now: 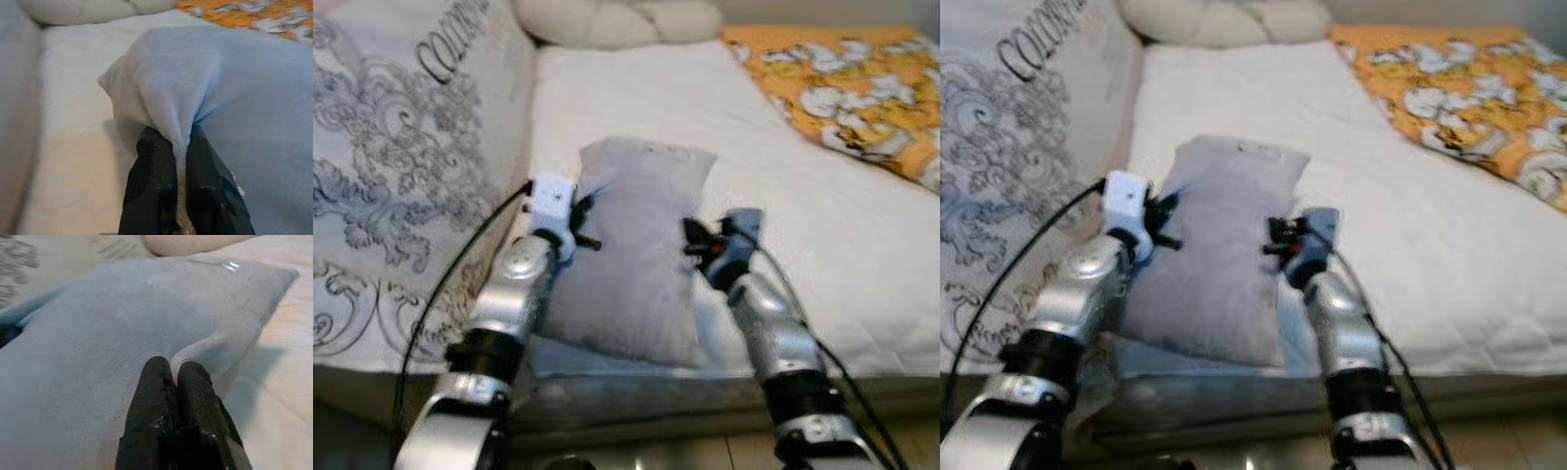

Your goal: Clean up the room

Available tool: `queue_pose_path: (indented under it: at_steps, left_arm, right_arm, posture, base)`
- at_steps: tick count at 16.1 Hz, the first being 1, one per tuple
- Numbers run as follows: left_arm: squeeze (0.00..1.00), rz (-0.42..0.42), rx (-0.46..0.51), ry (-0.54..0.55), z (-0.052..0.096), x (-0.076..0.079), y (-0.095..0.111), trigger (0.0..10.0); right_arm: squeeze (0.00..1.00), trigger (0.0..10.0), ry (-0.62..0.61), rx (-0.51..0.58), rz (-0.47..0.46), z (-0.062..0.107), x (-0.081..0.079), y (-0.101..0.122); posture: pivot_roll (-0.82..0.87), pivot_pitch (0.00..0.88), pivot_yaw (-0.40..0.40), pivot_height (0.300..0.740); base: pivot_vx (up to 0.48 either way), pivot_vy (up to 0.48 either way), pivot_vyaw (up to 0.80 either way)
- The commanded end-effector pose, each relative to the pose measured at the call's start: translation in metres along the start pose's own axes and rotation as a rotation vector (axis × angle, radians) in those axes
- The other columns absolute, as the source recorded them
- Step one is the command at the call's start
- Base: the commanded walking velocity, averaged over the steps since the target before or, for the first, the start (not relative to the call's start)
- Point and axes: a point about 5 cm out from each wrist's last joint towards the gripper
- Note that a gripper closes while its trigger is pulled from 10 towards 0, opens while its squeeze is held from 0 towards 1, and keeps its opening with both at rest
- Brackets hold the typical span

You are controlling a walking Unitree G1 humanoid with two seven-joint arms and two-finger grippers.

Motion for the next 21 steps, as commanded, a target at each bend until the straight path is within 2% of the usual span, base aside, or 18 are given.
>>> queue_pose_path:
  at_steps: [1,5,6,7,9,11,12,13,15,16,17,19,20,21]
  left_arm:
    - [0.0,-0.002,0.038,0.01,-0.002,0.001,0.011,10.0]
    - [0.0,-0.013,0.039,0.026,-0.003,-0.001,0.011,10.0]
    - [0.0,-0.045,0.03,0.024,-0.003,-0.001,0.01,10.0]
    - [0.0,-0.071,0.026,0.02,-0.004,-0.002,0.01,10.0]
    - [0.0,-0.155,0.04,-0.009,-0.008,-0.006,0.014,10.0]
    - [0.0,-0.258,0.038,-0.01,-0.015,-0.015,0.02,10.0]
    - [0.0,-0.271,0.035,-0.009,-0.017,-0.017,0.022,10.0]
    - [0.0,-0.349,0.018,-0.003,-0.024,-0.025,0.028,10.0]
    - [0.0,-0.41,0.005,0.016,-0.028,-0.032,0.034,10.0]
    - [0.0,-0.511,-0.003,0.038,-0.031,-0.039,0.045,10.0]
    - [0.0,-0.555,-0.002,0.061,-0.032,-0.043,0.052,10.0]
    - [0.0,-0.601,-0.015,0.101,-0.032,-0.052,0.059,10.0]
    - [0.0,-0.657,-0.039,0.14,-0.031,-0.058,0.06,10.0]
    - [0.0,-0.666,-0.044,0.146,-0.031,-0.059,0.059,10.0]
  right_arm:
    - [0.0,10.0,0.003,0.018,0.015,0.001,0.003,0.007]
    - [0.0,10.0,-0.012,0.016,-0.019,0.003,0.008,0.006]
    - [0.0,10.0,-0.03,0.008,-0.029,0.004,0.012,0.004]
    - [1.0,10.0,-0.063,0.008,-0.022,0.005,0.016,0.003]
    - [1.0,10.0,-0.111,-0.001,-0.021,0.008,0.028,-0.002]
    - [1.0,10.0,-0.165,0.007,0.033,0.013,0.039,0.0]
    - [1.0,10.0,-0.176,0.007,0.04,0.013,0.041,0.001]
    - [1.0,10.0,-0.157,0.001,0.09,0.015,0.045,0.003]
    - [1.0,10.0,-0.056,0.03,0.118,0.016,0.039,0.009]
    - [1.0,10.0,0.094,0.051,0.112,0.018,0.026,0.016]
    - [1.0,10.0,0.162,0.059,0.099,0.02,0.021,0.02]
    - [1.0,10.0,0.253,0.064,0.09,0.023,0.014,0.026]
    - [1.0,10.0,0.328,0.04,0.118,0.026,0.009,0.027]
    - [1.0,10.0,0.343,0.034,0.124,0.027,0.008,0.027]
  posture:
    - [-0.01,0.0,0.028,0.74]
    - [-0.01,0.0,0.03,0.74]
    - [-0.01,0.0,0.029,0.74]
    - [-0.01,0.0,0.029,0.74]
    - [-0.02,0.0,0.03,0.74]
    - [-0.02,0.0,0.033,0.74]
    - [-0.02,0.0,0.034,0.74]
    - [-0.03,0.0,0.037,0.74]
    - [-0.04,0.0,0.04,0.74]
    - [-0.04,0.0,0.043,0.74]
    - [-0.04,0.0,0.043,0.74]
    - [-0.05,0.0,0.049,0.74]
    - [-0.06,0.0,0.052,0.74]
    - [-0.06,0.0,0.052,0.74]
  base:
    - [0.292,0.0,0.8]
    - [0.144,0.0,0.0]
    - [0.0,0.0,0.0]
    - [0.0,0.0,0.0]
    - [0.0,0.0,0.0]
    - [0.0,0.0,0.0]
    - [0.0,0.0,0.0]
    - [0.0,0.0,0.0]
    - [0.0,0.0,0.0]
    - [0.0,0.0,0.0]
    - [0.0,0.0,0.0]
    - [0.0,0.0,0.0]
    - [0.0,0.0,0.0]
    - [0.0,0.0,0.0]
Point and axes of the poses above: a point about 5 cm out from each wrist's last joint towards the gripper, its own z axis pointing back from the gripper into the wrist, its own y axis along the axis of the wrist's last joint, x = y × z, and after that the axes turned 1 degree about z, right-handed
